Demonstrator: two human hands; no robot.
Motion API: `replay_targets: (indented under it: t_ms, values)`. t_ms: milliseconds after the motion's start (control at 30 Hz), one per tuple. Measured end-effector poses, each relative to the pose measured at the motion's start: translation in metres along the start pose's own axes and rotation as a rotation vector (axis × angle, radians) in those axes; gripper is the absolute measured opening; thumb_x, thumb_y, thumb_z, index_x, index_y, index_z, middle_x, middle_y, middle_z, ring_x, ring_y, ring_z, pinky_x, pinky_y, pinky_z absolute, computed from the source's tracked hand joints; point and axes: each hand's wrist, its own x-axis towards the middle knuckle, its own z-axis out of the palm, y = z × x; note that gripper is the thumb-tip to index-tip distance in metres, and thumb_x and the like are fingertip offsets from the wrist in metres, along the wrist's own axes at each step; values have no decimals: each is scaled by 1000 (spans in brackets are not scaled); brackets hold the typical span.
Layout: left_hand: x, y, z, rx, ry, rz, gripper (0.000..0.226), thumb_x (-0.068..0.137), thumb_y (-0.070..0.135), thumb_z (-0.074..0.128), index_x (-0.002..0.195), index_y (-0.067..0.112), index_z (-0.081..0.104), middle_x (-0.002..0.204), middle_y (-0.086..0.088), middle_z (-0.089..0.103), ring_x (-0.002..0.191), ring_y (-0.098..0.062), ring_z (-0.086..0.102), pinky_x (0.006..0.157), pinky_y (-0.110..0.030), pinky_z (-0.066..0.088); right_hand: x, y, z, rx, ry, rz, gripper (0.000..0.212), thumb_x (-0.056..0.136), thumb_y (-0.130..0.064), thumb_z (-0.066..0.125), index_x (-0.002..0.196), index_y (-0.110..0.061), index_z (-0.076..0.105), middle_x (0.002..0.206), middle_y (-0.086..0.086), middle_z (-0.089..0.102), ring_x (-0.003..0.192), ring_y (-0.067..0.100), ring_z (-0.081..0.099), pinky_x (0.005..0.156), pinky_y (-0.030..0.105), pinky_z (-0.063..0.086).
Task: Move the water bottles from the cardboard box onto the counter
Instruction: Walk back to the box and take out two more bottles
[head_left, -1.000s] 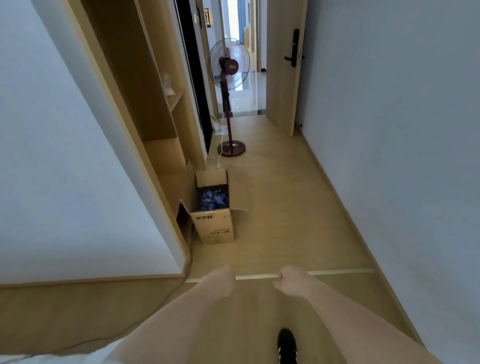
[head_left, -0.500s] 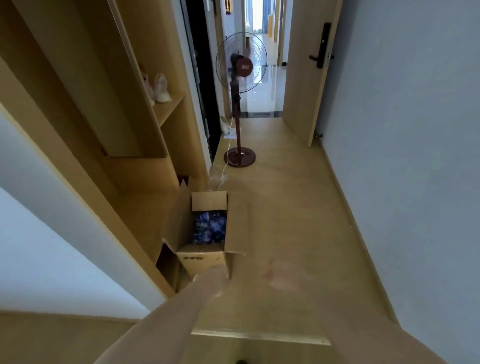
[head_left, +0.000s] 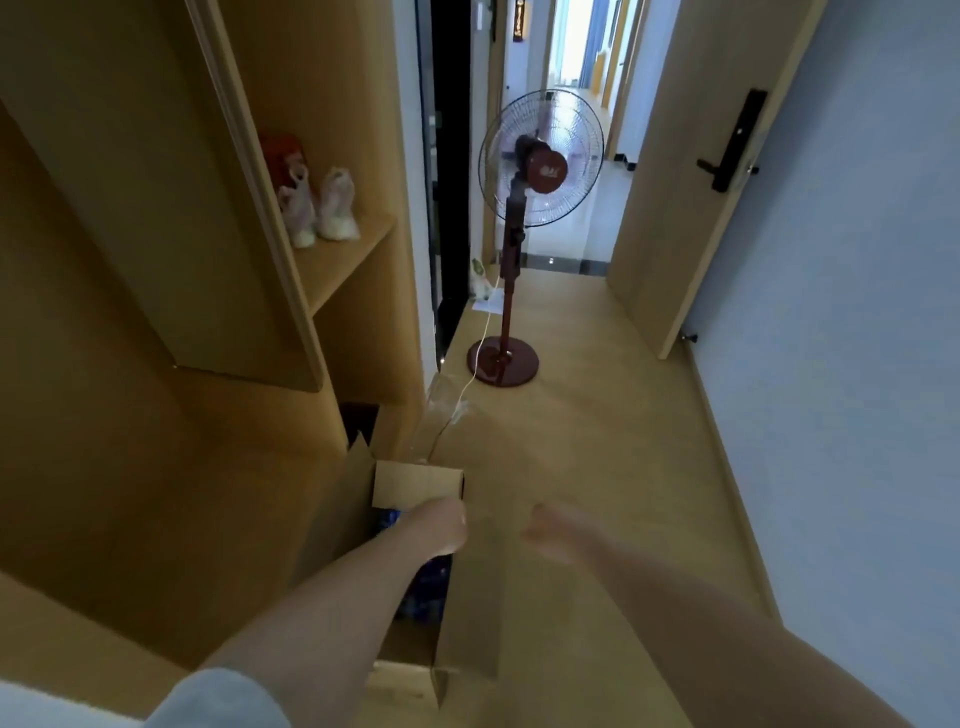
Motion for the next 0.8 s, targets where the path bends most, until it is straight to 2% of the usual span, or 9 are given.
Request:
replay_targets:
  t_ms: [100,167,233,267,367,467,567,700,800]
  values:
    - [39,-4,-37,-107,16,1,34,100,7,33,74,7,56,78,-12,52,69,-23,50,67,-34,42,40,-14,-41,23,-27,-55,41,98,-29,48,132,-8,51,124,12,57,110,23,56,88,29,45]
    - [59,-15,-48,-161,-1,-48,30,100,9,34,96,3,62,98,-14,60,87,-26,56,81,-37,46,63,-24,-53,43,-65,-73,31,96,-25,49,124,-11,54,103,2,57,99,19,54,85,31,46]
    - [75,-30,-50,-228,5,-90,33,99,9,34,70,12,50,76,-7,49,67,-17,45,65,-31,38,87,-34,-61,-29,-103,-124,17,96,-28,47,86,-17,55,78,-8,41,80,13,47,74,28,41]
    - [81,-35,-54,-274,28,-117,39,99,8,34,61,16,37,67,-3,40,60,-14,37,58,-28,32,98,-42,-65,-59,-143,-147,20,98,-30,46,79,-23,48,77,-10,39,77,10,44,70,26,38]
    - [104,-61,-58,-417,46,-246,42,99,10,35,59,20,29,64,1,35,58,-10,33,52,-22,25,140,-67,-73,-197,-245,-278,17,100,-35,41,87,-26,45,77,-8,40,64,5,37,62,22,31]
    - [126,-81,-61,-576,82,-396,42,100,9,34,59,19,31,63,0,34,56,-9,32,49,-20,24,189,-92,-82,-309,-356,-336,35,98,-30,43,65,-21,32,60,-4,30,48,11,23,54,30,23]
    - [153,-89,-62,-679,117,-531,43,99,7,34,57,16,30,60,-1,34,51,-11,31,48,-21,26,233,-111,-95,-401,-473,-449,43,98,-22,43,59,-20,26,54,-3,23,44,11,16,49,30,17]
    - [183,-82,-59,-798,168,-692,40,98,11,42,60,23,36,68,2,41,64,-14,43,64,-25,40,281,-121,-110,-521,-548,-531,43,98,-21,43,59,-19,25,54,-2,23,45,11,18,50,31,18]
    - [195,-78,-57,-898,185,-782,27,97,12,46,73,21,54,100,-8,60,90,-17,46,90,-31,45,313,-126,-116,-589,-613,-576,44,99,-23,44,60,-18,26,54,-3,24,45,11,21,51,30,21]
